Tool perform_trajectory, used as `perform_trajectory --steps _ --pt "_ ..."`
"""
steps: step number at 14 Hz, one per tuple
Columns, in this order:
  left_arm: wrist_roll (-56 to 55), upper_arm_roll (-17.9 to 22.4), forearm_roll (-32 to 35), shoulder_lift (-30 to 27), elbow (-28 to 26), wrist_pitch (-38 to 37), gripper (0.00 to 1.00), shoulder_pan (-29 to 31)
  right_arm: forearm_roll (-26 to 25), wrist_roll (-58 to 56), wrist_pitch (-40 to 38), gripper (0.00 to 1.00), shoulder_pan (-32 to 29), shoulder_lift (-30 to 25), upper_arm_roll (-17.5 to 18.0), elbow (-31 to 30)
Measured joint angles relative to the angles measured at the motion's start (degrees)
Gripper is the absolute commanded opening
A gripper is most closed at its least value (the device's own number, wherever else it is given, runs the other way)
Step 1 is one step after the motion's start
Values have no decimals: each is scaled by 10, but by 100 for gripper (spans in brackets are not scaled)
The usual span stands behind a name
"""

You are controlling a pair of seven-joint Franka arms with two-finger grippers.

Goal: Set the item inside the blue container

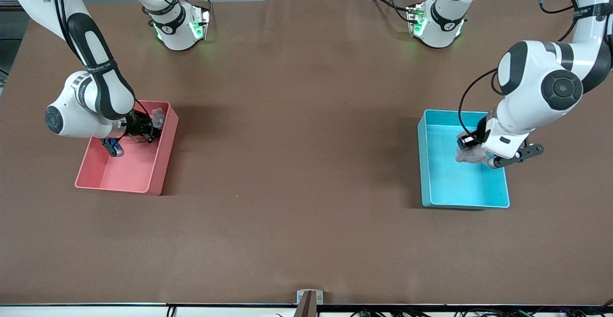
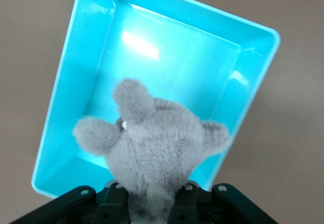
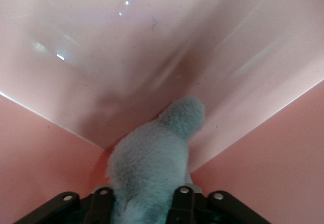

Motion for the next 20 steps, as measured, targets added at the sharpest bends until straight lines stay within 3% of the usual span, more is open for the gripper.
perform_trajectory --steps 5,12,16,17,19,20 --pt "37 -1 30 89 -11 106 9 18 0 -8 -75 2 -2 0 -4 54" --pt "37 -2 36 145 -10 125 16 21 -52 33 -324 2 -23 -8 -7 276" --pt "37 -2 36 163 -10 126 25 21 -15 176 -344 2 57 -9 4 314" --pt "37 -2 36 167 -10 127 34 21 2 218 -322 2 90 -8 5 314" --pt "37 -2 36 171 -10 131 86 21 24 312 -258 1 162 -3 9 313" --pt "37 -2 36 170 -8 131 89 21 26 367 -218 1 204 1 10 312"
